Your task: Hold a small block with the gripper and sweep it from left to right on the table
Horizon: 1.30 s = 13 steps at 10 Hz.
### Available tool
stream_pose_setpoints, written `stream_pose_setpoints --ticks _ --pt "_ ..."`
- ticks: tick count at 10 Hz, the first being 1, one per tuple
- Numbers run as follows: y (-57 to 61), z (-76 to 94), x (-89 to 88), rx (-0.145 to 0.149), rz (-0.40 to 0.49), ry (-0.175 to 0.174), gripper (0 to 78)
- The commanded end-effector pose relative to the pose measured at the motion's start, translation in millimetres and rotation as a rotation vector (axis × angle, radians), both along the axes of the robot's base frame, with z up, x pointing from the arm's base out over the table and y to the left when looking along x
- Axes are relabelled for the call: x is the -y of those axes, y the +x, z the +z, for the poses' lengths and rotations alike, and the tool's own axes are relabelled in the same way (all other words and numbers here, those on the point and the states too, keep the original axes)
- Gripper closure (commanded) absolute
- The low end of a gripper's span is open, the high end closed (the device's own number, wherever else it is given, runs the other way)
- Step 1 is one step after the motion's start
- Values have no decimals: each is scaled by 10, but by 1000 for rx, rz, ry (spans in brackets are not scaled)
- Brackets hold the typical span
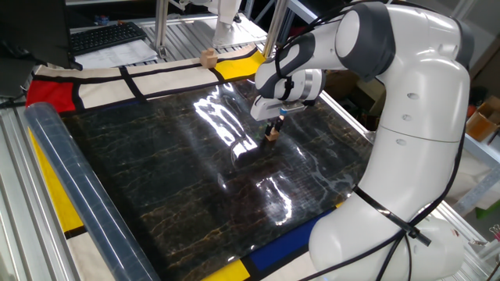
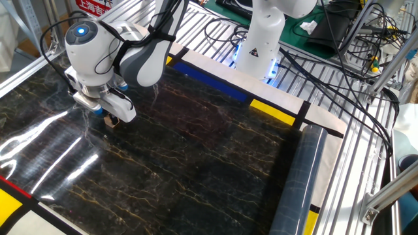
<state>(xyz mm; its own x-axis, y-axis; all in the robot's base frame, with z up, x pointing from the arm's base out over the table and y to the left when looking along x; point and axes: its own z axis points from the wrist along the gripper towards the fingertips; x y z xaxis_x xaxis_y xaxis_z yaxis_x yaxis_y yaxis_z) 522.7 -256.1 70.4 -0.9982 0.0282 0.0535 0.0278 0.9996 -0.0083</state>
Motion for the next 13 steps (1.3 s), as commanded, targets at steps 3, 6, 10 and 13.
stream_pose_setpoints --ticks 3,6,10,13 --pt "-28 -43 -8 -8 -7 -1 764" --pt "-28 -43 -8 -8 -7 -4 764" --pt "-28 -43 -8 0 -8 2 764" --pt "-44 -41 -40 -2 -30 0 764"
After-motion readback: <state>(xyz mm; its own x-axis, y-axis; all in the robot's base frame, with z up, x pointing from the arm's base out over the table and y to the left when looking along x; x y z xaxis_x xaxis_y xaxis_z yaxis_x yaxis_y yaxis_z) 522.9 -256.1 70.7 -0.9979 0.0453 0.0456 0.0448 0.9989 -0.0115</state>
